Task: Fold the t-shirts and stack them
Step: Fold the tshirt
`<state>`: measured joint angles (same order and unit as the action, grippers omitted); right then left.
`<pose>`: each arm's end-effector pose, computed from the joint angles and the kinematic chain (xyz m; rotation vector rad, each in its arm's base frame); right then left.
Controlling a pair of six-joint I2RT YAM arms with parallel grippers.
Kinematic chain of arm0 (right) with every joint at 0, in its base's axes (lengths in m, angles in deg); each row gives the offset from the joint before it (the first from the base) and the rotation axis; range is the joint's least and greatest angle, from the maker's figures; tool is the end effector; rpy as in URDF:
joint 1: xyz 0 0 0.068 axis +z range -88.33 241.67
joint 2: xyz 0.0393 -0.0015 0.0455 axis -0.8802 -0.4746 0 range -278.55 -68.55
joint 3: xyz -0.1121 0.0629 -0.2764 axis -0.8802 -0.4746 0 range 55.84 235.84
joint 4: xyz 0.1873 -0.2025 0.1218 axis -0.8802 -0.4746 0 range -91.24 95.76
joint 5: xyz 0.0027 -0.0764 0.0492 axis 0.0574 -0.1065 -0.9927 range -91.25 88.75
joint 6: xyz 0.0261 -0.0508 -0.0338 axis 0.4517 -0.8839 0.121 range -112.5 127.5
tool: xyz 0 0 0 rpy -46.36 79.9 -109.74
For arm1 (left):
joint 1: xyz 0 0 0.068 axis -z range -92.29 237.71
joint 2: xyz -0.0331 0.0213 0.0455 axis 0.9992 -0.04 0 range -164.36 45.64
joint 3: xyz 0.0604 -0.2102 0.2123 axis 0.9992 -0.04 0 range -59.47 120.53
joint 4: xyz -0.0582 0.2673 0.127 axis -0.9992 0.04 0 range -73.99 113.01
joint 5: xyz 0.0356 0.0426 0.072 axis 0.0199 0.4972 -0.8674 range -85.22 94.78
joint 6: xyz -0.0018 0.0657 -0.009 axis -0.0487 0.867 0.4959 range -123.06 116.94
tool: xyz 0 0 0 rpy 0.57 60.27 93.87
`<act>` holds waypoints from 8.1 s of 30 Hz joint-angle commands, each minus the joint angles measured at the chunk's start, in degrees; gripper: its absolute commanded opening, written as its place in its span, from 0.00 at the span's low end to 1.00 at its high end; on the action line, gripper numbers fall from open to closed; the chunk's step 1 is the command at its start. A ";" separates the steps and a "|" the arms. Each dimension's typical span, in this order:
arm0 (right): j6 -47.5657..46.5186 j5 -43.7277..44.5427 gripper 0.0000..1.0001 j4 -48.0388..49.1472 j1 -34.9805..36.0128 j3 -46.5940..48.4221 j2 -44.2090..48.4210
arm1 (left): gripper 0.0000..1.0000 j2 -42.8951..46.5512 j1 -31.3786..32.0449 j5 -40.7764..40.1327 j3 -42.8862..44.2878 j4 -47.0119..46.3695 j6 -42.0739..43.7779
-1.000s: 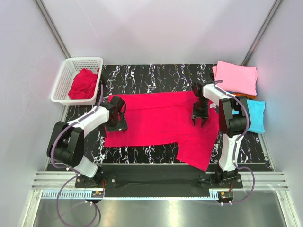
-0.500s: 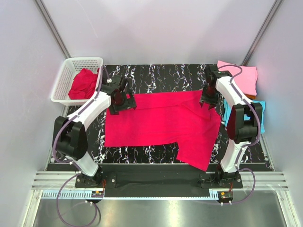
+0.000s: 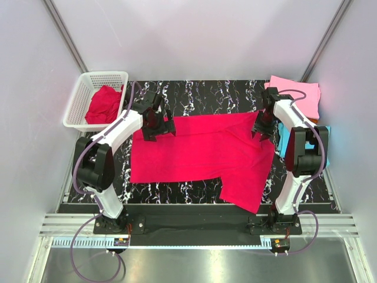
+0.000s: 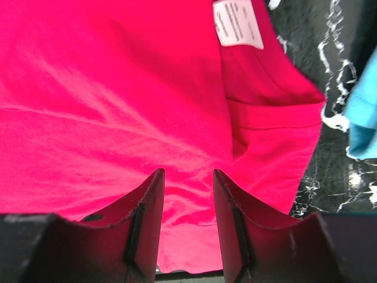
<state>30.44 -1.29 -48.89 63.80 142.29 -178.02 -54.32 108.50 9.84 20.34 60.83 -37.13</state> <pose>0.4337 0.0161 0.2127 0.5292 2.8826 0.0695 0.3868 -0.1516 0.2489 -0.2929 2.7521 -0.3916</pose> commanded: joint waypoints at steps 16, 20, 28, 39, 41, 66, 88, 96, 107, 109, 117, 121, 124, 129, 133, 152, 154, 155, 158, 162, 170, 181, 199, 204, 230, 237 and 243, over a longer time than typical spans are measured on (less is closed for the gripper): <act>2.20 1.09 0.43 0.87 -3.45 -1.82 -2.15 | 0.99 -2.87 0.03 2.32 3.59 -1.49 2.34; 2.28 1.09 0.43 0.78 -3.63 -2.52 -2.24 | 0.99 -3.31 -0.14 2.24 3.86 -1.49 2.60; 1.93 -2.86 0.43 2.88 -3.89 -4.72 -2.06 | 0.99 -4.10 -0.32 2.32 4.04 -1.31 2.51; 1.76 -6.03 0.00 4.64 -4.06 -4.28 -3.12 | 0.99 -3.84 -0.67 2.15 3.69 -1.14 2.60; 2.02 -6.12 0.00 4.38 -4.06 -2.79 -2.16 | 0.99 -3.92 -0.67 2.58 3.86 -1.14 2.69; 2.99 -14.29 0.00 10.53 -4.15 21.99 -15.93 | 0.99 -12.01 3.20 18.49 12.91 -9.22 2.51; 1.05 -2.59 0.33 18.71 -4.15 16.22 -5.15 | 0.99 -12.01 3.99 17.09 9.75 -9.22 4.62; 5.62 -11.91 0.29 21.08 -4.15 -3.03 4.09 | 0.99 -12.54 3.99 17.09 10.28 -9.40 4.53; 9.32 -23.43 0.25 27.58 -3.45 -9.73 -2.58 | 0.99 -11.92 3.99 16.83 9.58 -9.49 3.92; 9.23 -22.48 0.25 27.58 -3.36 -9.64 -3.29 | 0.99 -11.40 3.99 16.56 8.88 -9.49 3.92; 8.97 -18.69 0.25 26.27 -3.19 -9.73 -4.26 | 0.99 -10.25 3.99 15.42 7.29 -9.66 3.83; 8.88 -18.25 0.25 25.74 -3.01 -9.29 -4.79 | 0.99 -10.16 3.99 15.33 7.29 -9.75 3.83; 8.61 -17.20 0.26 24.77 -2.92 -8.59 -4.88 | 0.99 -10.08 3.99 15.33 7.29 -9.75 3.83; 7.65 -14.56 0.29 21.52 -2.40 -7.36 -4.61 | 0.99 -10.25 3.99 15.16 7.20 -9.75 3.83; 7.47 -14.82 0.28 21.25 -2.39 -6.92 -5.31 | 0.99 -10.34 3.99 15.33 7.46 -9.84 3.65; 6.94 -15.52 0.11 21.43 -0.55 -3.22 -9.18 | 0.99 -9.46 3.99 14.89 6.32 -9.75 4.27; 6.94 -15.70 0.00 21.43 -0.46 -3.31 -9.10 | 0.99 -9.55 3.99 14.89 6.32 -9.75 4.36; 6.94 -15.61 0.00 21.43 -0.29 -3.31 -8.92 | 0.99 -9.55 3.99 14.89 6.32 -9.75 4.36; 7.12 -14.56 0.00 21.17 0.06 -3.31 -7.52 | 0.99 -9.55 3.99 14.89 6.15 -9.75 4.53; 7.03 -12.37 0.00 19.42 1.12 -2.08 -4.70 | 0.99 -9.64 4.08 14.98 6.06 -9.75 4.53; 6.68 -12.10 0.00 15.90 2.35 2.05 -2.33 | 0.99 -9.64 3.99 15.15 5.88 -9.84 4.62; 9.40 -10.69 0.00 15.10 6.92 -5.06 4.35 | 0.99 -8.93 4.08 14.36 5.00 -9.84 5.06; 11.69 -11.92 0.23 11.94 12.90 -14.82 8.49 | 0.99 -8.41 3.99 14.89 2.98 -9.84 5.94; 12.39 -3.78 0.34 11.67 12.99 -14.74 12.61 | 0.99 -7.62 3.99 14.89 2.19 -9.84 6.12; 6.59 3.11 0.22 13.70 -3.61 -4.45 -3.03 | 0.99 -4.71 3.99 14.36 0.34 -9.49 7.52; 5.72 2.58 0.22 13.78 -4.77 -4.54 -4.17 | 0.99 -5.77 3.99 14.19 1.49 -9.05 7.70; 5.10 1.62 0.17 14.22 -4.86 -3.49 -5.23 | 0.99 -6.82 3.99 14.28 2.98 -8.69 7.78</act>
<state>36.62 -0.26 -35.40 58.88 136.35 -182.26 -61.97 112.29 24.90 20.47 52.55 -30.22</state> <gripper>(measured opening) 0.186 0.987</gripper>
